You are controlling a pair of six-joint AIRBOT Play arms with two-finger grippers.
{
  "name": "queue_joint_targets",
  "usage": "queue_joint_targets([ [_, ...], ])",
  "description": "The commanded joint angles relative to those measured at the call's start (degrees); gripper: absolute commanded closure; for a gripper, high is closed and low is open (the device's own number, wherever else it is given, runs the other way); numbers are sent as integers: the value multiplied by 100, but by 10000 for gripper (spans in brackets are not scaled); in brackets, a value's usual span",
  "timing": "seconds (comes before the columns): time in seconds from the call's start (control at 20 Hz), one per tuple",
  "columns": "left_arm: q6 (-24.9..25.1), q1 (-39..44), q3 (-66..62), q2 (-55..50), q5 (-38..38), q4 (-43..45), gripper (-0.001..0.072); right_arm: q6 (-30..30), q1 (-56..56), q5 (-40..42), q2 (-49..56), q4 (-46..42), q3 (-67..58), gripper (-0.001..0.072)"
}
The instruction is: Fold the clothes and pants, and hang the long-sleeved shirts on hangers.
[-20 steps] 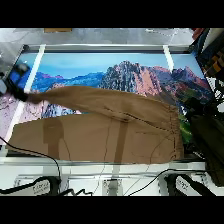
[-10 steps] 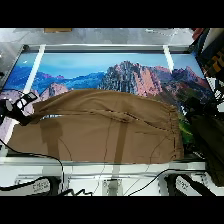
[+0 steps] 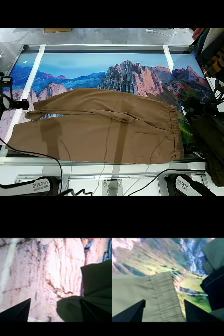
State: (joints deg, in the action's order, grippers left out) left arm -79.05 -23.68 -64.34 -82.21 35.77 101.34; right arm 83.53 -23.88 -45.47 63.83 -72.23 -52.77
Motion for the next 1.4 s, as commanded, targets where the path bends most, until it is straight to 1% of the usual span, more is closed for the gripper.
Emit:
queue_joint_targets([
  [0.0, 555, -4, -527, -568, 1150, -1349, 15, 4, 0, 2, 0, 280, -2, 180],
  [0.05, 763, -4, -684, -723, 1401, -1572, 16, 4, 0, 2, 0, 372, -4, 180],
  [0.2, 730, -96, -942, -1071, 1484, -1781, 16, 4, 0, 2, 0, 697, -2, 181],
  [0.3, 758, -297, -1029, -1235, 1423, -2424, 16, 4, 0, 2, 0, 804, -2, 180],
  [0.4, 756, -507, -1029, -1322, 1128, -3018, 16, 4, 0, 2, 0, 804, -2, 180],
  [0.45, 758, -584, -1029, -1364, 953, -3257, 53, 4, 0, 2, 0, 804, -2, 180],
  [0.5, 758, -636, -1029, -1390, 804, -3480, 218, 4, 0, 2, 0, 804, -2, 180],
  [0.55, 756, -643, -1029, -1410, 632, -3646, 289, 4, 0, 2, 0, 804, -2, 180],
  [0.75, 756, -501, -1029, -1620, 155, -3670, 283, 4, 0, 2, 0, 872, -2, 180],
  [0.8, 756, -474, -1029, -1696, 125, -3670, 264, 4, 0, 2, 0, 922, -2, 181],
  [0.85, 756, -444, -1029, -1777, 103, -3670, 166, 4, 0, 2, 0, 953, -2, 181],
  [0.9, 756, -415, -1029, -1836, 81, -3670, 126, 4, 0, 2, 0, 962, -2, 181],
  [1.0, 844, -350, -1029, -1926, -44, -3674, 133, 4, 0, 2, 0, 962, -2, 181],
  [1.05, 1045, -313, -1029, -1939, -83, -3674, 231, 4, 0, 2, 0, 962, -2, 181],
  [1.1, 1211, -264, -1029, -1941, -98, -3672, 403, 4, 0, 2, 0, 962, -2, 181],
  [1.15, 1268, -221, -1029, -1943, -184, -3672, 533, 4, 0, 4, 0, 960, -2, 181],
  [1.2, 1263, -175, -1029, -1941, -374, -3679, 554, 4, 0, 4, 0, 957, -2, 180],
  [1.25, 1263, -122, -1029, -1941, -566, -3716, 559, 4, 0, 4, 0, 957, -2, 181],
  [1.35, 1266, -20, -1029, -1897, -848, -3713, 692, 4, 0, 2, 0, 957, -2, 181],
])
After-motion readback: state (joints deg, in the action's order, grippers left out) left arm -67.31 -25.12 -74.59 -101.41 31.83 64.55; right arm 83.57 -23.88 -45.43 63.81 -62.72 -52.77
